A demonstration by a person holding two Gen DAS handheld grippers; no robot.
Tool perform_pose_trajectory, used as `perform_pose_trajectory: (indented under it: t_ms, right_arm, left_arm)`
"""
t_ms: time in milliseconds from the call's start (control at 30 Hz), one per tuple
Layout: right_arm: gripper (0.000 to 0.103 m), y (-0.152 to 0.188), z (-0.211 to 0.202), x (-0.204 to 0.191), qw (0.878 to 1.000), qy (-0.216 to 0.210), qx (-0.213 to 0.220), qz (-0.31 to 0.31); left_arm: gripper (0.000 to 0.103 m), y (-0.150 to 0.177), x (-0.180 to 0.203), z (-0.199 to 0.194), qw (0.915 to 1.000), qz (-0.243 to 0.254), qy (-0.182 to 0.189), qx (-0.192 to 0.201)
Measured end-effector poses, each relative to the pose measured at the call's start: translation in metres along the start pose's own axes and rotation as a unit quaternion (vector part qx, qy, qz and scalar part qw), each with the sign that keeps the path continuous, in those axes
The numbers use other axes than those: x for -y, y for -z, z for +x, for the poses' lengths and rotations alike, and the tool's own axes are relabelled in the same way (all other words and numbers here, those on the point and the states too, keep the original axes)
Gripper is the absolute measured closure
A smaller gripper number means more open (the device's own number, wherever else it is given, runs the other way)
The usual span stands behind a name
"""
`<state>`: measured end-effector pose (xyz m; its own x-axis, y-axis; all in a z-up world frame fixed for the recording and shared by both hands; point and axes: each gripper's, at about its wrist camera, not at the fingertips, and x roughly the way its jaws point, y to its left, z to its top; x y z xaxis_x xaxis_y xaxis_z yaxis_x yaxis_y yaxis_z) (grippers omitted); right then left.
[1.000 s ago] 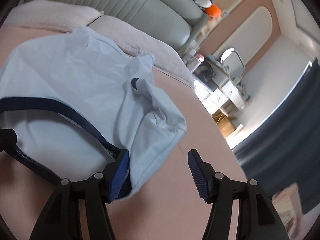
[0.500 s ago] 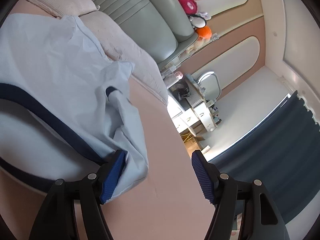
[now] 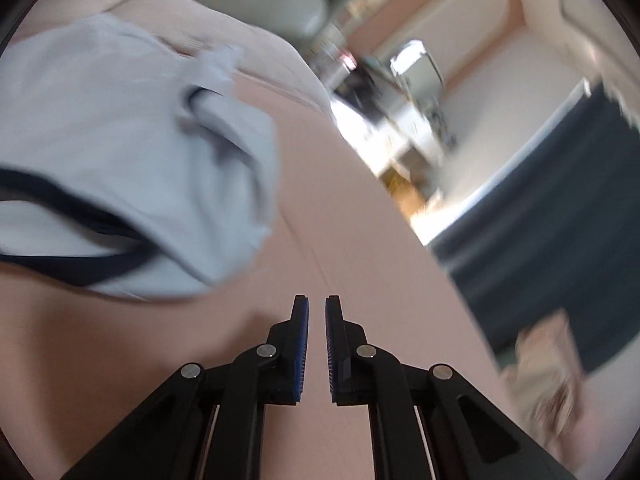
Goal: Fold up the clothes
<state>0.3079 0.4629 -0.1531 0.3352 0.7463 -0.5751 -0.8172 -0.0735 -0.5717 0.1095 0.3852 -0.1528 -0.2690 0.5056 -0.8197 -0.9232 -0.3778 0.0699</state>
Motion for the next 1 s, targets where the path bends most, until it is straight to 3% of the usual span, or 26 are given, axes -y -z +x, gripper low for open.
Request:
perform_pose_trajectory:
  t_ms: [100, 200, 267, 300, 367, 400, 467, 500, 567, 900, 1000]
  right_arm:
    - [0.097, 0.010, 0.016, 0.024, 0.997, -0.053, -0.041, 0.046]
    - [0.096, 0.009, 0.018, 0.037, 0.991, -0.103, -0.043, 0.072]
    - [0.090, 0.001, 0.017, 0.047, 0.985, -0.140, -0.037, 0.099]
    - [0.084, -0.004, 0.017, 0.051, 0.981, -0.154, -0.035, 0.109]
    - [0.045, -0.015, 0.015, 0.057, 0.977, -0.176, -0.014, 0.121]
    - [0.040, -0.021, 0.012, 0.060, 0.977, -0.179, 0.003, 0.118]
    - [0.038, -0.036, 0.004, 0.064, 0.977, -0.183, 0.029, 0.106]
    - [0.038, -0.042, 0.002, 0.064, 0.977, -0.185, 0.033, 0.100]
    - [0.038, -0.050, -0.001, 0.065, 0.976, -0.194, 0.039, 0.093]
    - [0.037, -0.064, -0.012, 0.090, 0.962, -0.261, 0.058, 0.054]
    - [0.034, -0.073, -0.017, 0.105, 0.958, -0.273, 0.069, 0.048]
  left_arm:
    - [0.080, 0.001, -0.002, -0.001, 0.9998, -0.011, 0.015, -0.004]
    - [0.080, -0.001, 0.002, -0.002, 0.9999, 0.004, 0.012, -0.003]
    - [0.080, -0.003, -0.001, -0.001, 0.9995, -0.004, 0.032, -0.008]
    - [0.080, -0.004, -0.004, -0.001, 0.9990, -0.011, 0.042, -0.013]
    - [0.079, -0.006, -0.009, -0.002, 0.9973, -0.027, 0.064, -0.024]
    - [0.077, -0.008, -0.012, -0.001, 0.9959, -0.037, 0.075, -0.035]
    - [0.061, -0.013, -0.018, -0.002, 0.9938, -0.056, 0.080, -0.053]
    - [0.041, -0.015, -0.022, -0.005, 0.9933, -0.063, 0.079, -0.056]
    - [0.025, -0.022, -0.029, -0.017, 0.9941, -0.073, 0.069, -0.041]
    - [0.023, -0.078, -0.038, -0.075, 0.9959, -0.084, -0.030, 0.009]
    - [0.022, -0.085, -0.036, -0.091, 0.9944, -0.096, -0.030, 0.033]
